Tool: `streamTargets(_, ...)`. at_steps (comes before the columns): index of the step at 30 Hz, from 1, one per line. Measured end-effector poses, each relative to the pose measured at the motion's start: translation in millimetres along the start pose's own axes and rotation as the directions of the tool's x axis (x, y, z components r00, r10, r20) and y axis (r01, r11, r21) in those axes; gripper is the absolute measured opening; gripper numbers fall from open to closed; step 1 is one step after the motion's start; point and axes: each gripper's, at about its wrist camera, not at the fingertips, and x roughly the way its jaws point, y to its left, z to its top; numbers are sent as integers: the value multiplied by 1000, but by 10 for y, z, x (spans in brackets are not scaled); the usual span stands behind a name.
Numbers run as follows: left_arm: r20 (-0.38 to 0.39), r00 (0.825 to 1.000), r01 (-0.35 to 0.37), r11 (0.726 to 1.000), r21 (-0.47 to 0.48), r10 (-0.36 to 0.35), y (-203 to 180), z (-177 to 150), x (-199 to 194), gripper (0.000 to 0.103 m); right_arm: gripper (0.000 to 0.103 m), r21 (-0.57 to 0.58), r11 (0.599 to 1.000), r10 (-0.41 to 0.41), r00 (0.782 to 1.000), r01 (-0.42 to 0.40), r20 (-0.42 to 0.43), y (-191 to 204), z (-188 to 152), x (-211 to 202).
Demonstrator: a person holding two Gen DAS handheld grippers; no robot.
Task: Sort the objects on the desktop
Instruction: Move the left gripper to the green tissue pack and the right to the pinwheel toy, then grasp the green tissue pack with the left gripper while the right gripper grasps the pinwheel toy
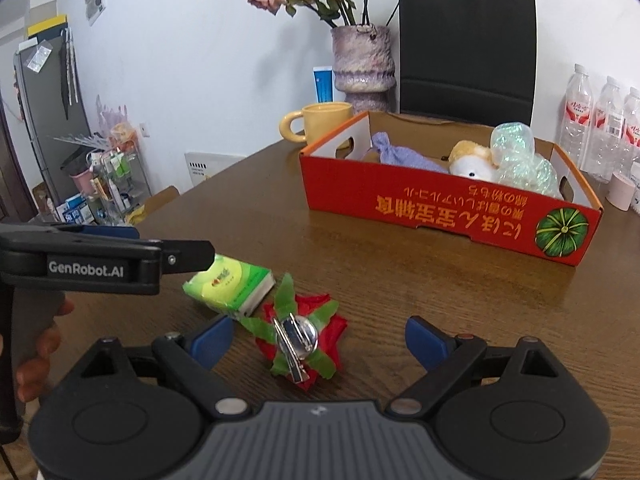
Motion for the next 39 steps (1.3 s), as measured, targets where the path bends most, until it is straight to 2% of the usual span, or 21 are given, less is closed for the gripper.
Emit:
streamTargets(19,-88,995,36,999,4,-36,-35,-80,342,103,91,-62,998,-17,1000,17,7,66,-118,214)
streamTargets(26,-112,993,47,999,6,-46,-55,-88,432,103,77,-61,998,-4,1000,5,18,61,-133,254)
streamTargets(32,-123,991,51,999,8,-50,-73,-99,489,103,71,-76,997,-2,1000,3,19,82,-155,282)
streamTargets(39,-126,991,49,999,15,-47,-84,-114,526,98,62,-86,996,8,1000,-7,10,104,-178,309)
